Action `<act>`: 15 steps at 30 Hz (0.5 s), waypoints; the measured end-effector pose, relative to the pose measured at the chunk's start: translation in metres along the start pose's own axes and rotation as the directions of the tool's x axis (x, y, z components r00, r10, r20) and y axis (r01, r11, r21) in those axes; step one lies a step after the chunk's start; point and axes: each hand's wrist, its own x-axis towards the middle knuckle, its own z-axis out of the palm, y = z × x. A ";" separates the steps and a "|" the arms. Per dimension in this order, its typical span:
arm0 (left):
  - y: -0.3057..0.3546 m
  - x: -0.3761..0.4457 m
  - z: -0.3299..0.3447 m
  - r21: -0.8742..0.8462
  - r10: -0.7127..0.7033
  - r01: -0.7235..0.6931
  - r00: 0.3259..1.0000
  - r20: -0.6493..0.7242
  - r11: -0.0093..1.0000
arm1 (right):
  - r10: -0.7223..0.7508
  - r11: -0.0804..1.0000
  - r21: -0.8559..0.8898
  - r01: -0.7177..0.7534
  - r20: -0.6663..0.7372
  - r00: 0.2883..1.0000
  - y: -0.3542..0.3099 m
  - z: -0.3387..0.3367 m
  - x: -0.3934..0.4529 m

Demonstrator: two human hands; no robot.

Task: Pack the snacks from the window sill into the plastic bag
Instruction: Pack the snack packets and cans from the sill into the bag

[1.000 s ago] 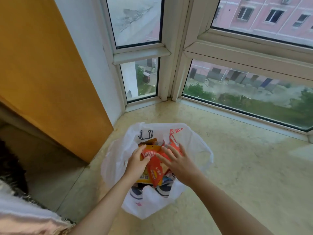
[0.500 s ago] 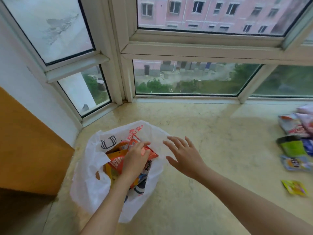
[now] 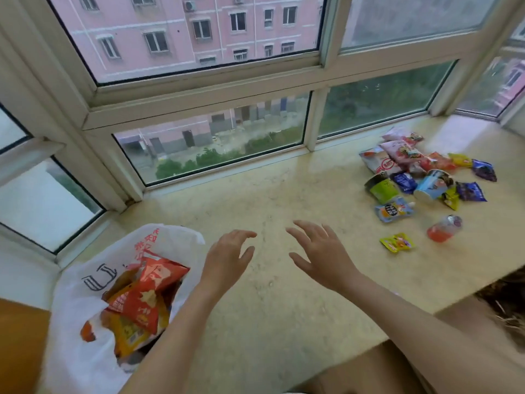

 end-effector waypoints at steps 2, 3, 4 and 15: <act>0.035 0.003 0.017 0.060 0.054 -0.053 0.998 -0.020 0.997 | 0.070 0.997 0.034 -0.068 -0.052 0.996 0.026 -0.011 -0.026; 0.053 0.004 0.026 0.095 0.083 -0.080 0.996 -0.030 0.992 | 0.098 0.995 0.042 -0.095 -0.075 0.992 0.039 -0.016 -0.040; 0.071 0.005 0.036 0.130 0.108 -0.102 0.993 -0.039 0.986 | 0.122 0.992 0.042 -0.119 -0.093 0.988 0.052 -0.021 -0.054; 0.233 -0.004 0.155 0.321 0.136 -0.109 0.989 -0.061 0.941 | 0.375 0.926 -0.031 -0.377 -0.066 0.925 0.200 -0.059 -0.194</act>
